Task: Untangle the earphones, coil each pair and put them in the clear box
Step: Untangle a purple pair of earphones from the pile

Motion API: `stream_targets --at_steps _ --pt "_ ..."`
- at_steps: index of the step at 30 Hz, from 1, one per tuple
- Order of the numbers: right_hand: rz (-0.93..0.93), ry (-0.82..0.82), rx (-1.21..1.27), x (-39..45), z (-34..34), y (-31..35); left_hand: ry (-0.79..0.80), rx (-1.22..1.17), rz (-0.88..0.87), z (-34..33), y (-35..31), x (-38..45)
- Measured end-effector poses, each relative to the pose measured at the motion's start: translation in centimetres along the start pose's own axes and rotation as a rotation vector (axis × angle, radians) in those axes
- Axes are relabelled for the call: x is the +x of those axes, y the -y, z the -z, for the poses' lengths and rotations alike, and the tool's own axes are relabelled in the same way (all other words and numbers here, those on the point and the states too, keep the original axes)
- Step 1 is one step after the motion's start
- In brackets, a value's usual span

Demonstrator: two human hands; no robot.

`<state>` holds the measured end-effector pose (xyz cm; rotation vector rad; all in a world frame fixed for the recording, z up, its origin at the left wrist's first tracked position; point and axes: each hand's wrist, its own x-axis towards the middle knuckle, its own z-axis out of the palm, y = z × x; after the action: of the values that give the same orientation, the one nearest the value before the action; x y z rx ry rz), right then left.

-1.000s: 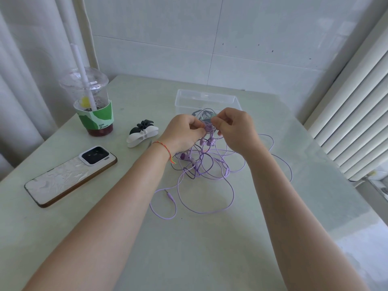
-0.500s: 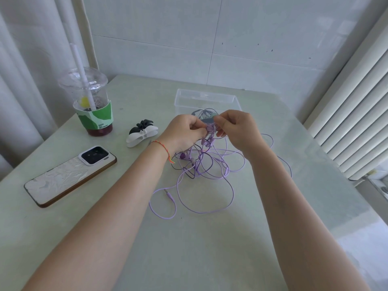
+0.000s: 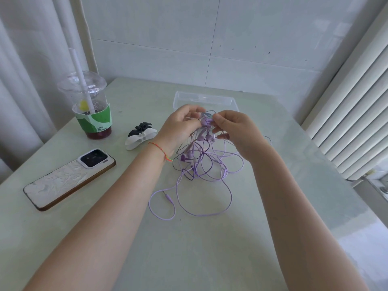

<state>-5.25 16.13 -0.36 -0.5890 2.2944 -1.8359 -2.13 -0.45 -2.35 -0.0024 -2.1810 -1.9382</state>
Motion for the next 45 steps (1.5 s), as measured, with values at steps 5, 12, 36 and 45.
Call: stream_targets --at_steps 5,12,36,45 --pt "0.008 0.16 0.084 -0.3 0.5 0.0 0.117 -0.05 0.032 0.2 -0.1 -0.3" --pt "-0.035 0.089 0.086 0.0 0.2 -0.3 0.114 -0.121 0.1 0.2 -0.5 -0.4" --pt "-0.207 -0.156 0.249 0.5 -1.9 -0.3 0.068 0.121 -0.135 -0.5 0.2 -0.4" --pt "-0.09 -0.146 0.036 0.3 -0.6 -0.2 0.044 -0.115 0.044 1.0 -0.8 -0.4"
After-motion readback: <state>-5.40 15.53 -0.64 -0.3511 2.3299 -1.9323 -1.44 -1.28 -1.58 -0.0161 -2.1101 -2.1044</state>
